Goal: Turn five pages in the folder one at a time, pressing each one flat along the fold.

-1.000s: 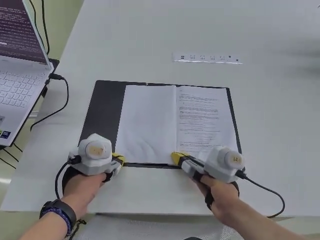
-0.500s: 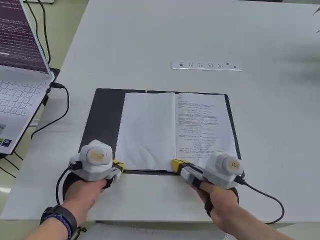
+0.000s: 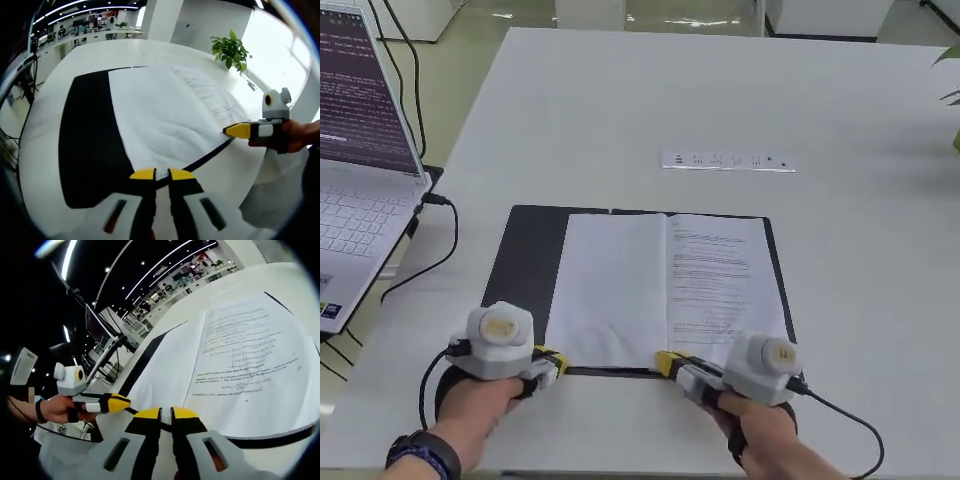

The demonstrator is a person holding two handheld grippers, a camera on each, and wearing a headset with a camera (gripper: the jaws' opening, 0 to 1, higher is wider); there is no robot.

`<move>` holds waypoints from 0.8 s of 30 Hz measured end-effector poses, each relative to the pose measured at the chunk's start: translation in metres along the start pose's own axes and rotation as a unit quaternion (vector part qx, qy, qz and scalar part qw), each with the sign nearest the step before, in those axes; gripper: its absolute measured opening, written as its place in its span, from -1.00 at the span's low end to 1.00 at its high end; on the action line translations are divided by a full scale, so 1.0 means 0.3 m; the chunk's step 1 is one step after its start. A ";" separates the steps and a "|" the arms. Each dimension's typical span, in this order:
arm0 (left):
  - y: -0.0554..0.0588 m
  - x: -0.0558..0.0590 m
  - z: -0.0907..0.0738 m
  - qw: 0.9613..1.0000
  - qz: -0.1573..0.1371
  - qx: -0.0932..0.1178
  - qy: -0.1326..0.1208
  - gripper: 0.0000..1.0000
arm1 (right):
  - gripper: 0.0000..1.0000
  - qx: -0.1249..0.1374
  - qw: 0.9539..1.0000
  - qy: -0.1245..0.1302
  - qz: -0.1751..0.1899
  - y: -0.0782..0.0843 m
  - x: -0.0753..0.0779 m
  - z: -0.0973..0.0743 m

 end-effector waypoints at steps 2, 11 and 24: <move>0.000 0.004 -0.010 1.000 -0.002 0.003 0.001 -0.81 | -0.81 -0.008 1.000 0.000 -0.012 -0.002 -0.008 -0.008; -0.015 0.028 -0.058 1.000 0.003 0.020 0.005 -0.67 | -0.70 -0.020 1.000 0.004 -0.023 -0.004 -0.002 -0.048; -0.076 0.063 -0.118 0.999 0.024 0.046 0.013 -0.50 | -0.34 -0.025 0.998 0.007 -0.050 -0.068 -0.007 -0.135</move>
Point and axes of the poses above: the centre of the closed fingertips' face, and the gripper's own axes: z roughly forward along the fingers, x roughly to its right, y roughly out of its underside, the point moved 1 cm from there along -z, roughly backward along the fingers, and after that the axes turned 15 degrees about -y, right-handed, at the moved point
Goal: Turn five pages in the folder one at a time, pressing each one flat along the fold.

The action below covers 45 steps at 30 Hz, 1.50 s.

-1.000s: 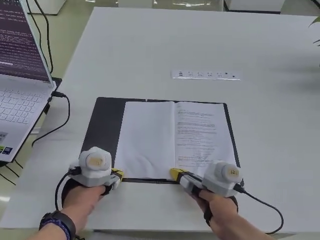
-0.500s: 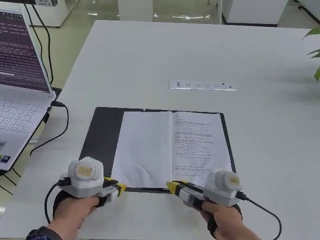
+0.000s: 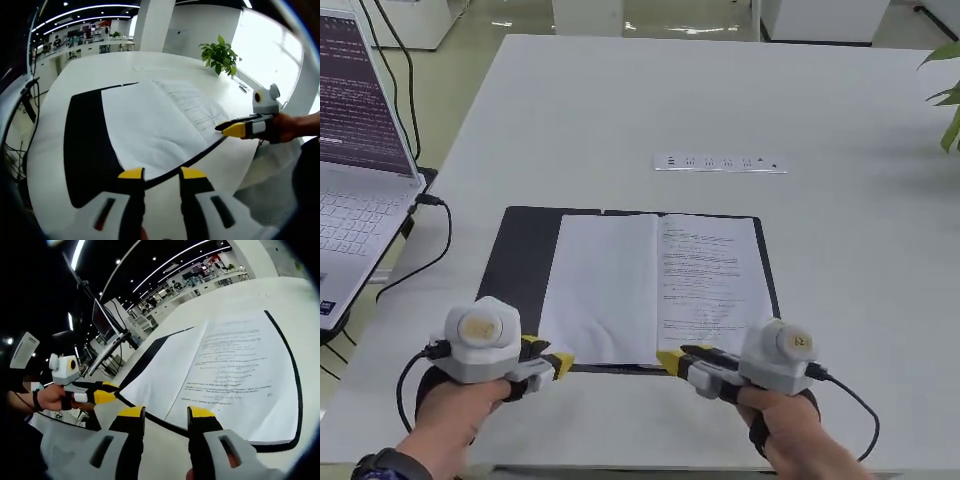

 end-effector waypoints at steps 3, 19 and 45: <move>-0.029 -0.002 -0.013 1.000 0.005 0.008 0.000 -0.47 | -0.26 0.007 1.000 0.005 -0.008 -0.036 0.005 -0.034; -0.109 -0.045 -0.112 0.999 0.009 0.045 -0.020 -0.21 | 0.07 0.062 0.997 0.032 -0.024 -0.140 0.023 -0.221; -0.116 -0.067 -0.204 0.996 -0.010 0.082 -0.020 0.27 | 0.32 0.054 0.992 0.089 -0.078 -0.120 0.002 -0.408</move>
Point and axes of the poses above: the centre of the closed fingertips' face, and the gripper's own axes: z roughly forward along the fingers, x roughly to its right, y roughly out of its underside, the point moved 1 cm from there along -z, roughly backward along the fingers, and after that the axes turned 15 degrees about -y, right-handed, at the moved point
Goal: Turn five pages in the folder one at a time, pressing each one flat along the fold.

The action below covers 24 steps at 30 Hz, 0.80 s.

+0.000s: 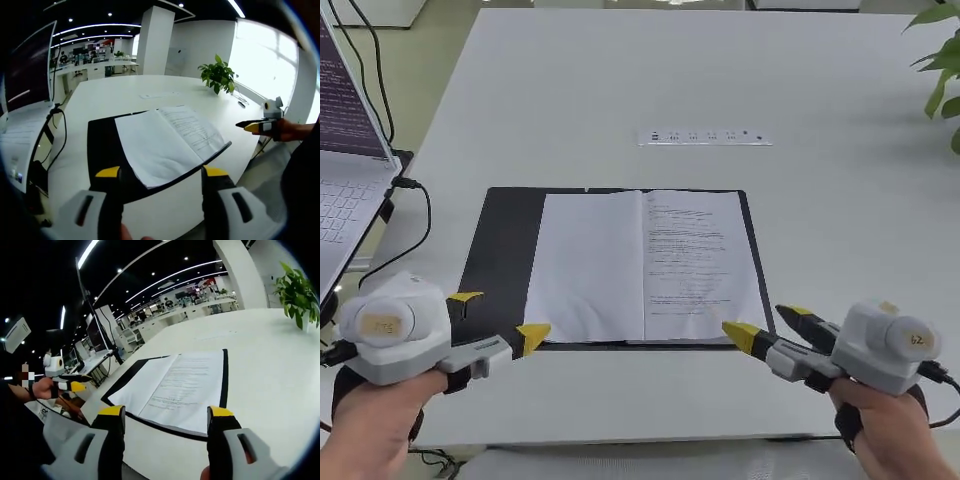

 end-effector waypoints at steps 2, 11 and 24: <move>0.011 0.001 0.000 1.000 0.001 -0.008 0.001 0.30 | 0.36 0.000 1.000 0.005 0.001 0.005 0.005 -0.013; 0.009 0.024 0.004 1.000 -0.005 -0.012 0.006 0.34 | 0.42 -0.006 1.000 0.013 -0.001 0.018 0.013 -0.051; 0.017 0.098 0.020 0.999 0.013 -0.031 0.026 0.32 | 0.42 0.006 1.000 0.020 0.008 0.014 0.036 -0.096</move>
Point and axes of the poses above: the centre of the closed fingertips' face, and the gripper's own axes: z roughly forward along the fingers, x roughly to its right, y roughly out of its underside, the point moved 1 cm from there along -z, roughly backward along the fingers, and after that the axes turned 15 degrees about -y, right-handed, at the moved point
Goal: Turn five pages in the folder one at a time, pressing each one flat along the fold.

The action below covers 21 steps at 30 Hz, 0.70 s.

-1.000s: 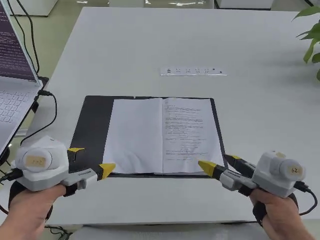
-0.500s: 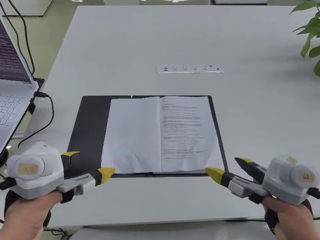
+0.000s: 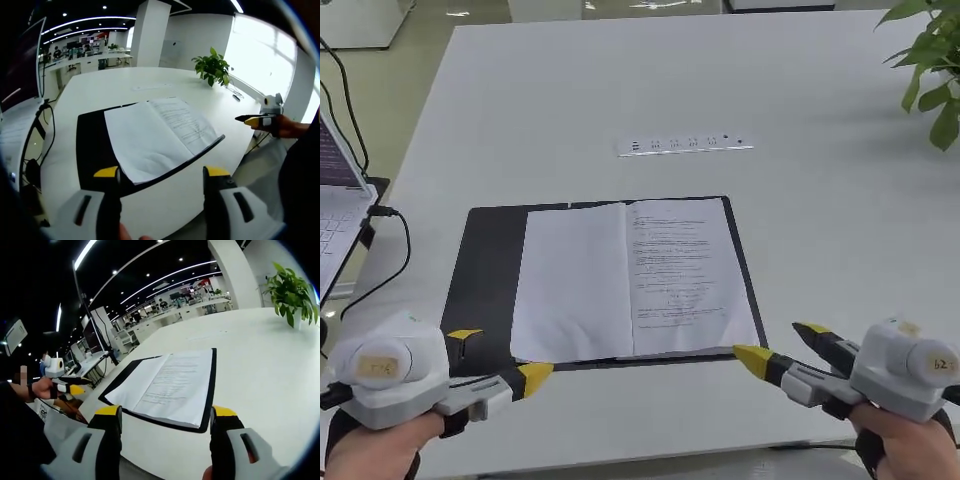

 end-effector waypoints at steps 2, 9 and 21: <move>-0.015 0.022 0.008 1.000 0.004 0.001 0.005 0.32 | 0.42 0.000 1.000 0.002 0.001 0.001 0.007 -0.005; -0.053 0.104 0.060 0.999 0.024 0.004 0.027 0.32 | 0.41 -0.005 1.000 0.000 0.003 0.004 0.019 -0.008; -0.109 0.250 0.138 0.996 0.055 0.001 0.071 0.31 | 0.40 -0.005 1.000 -0.003 0.009 0.020 0.041 -0.022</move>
Point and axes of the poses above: the centre of the closed fingertips' face, and the gripper's own axes: z roughly forward along the fingers, x roughly to its right, y roughly out of its underside, the point moved 1 cm from there along -z, roughly backward along the fingers, and after that the axes turned 15 degrees about -y, right-handed, at the moved point
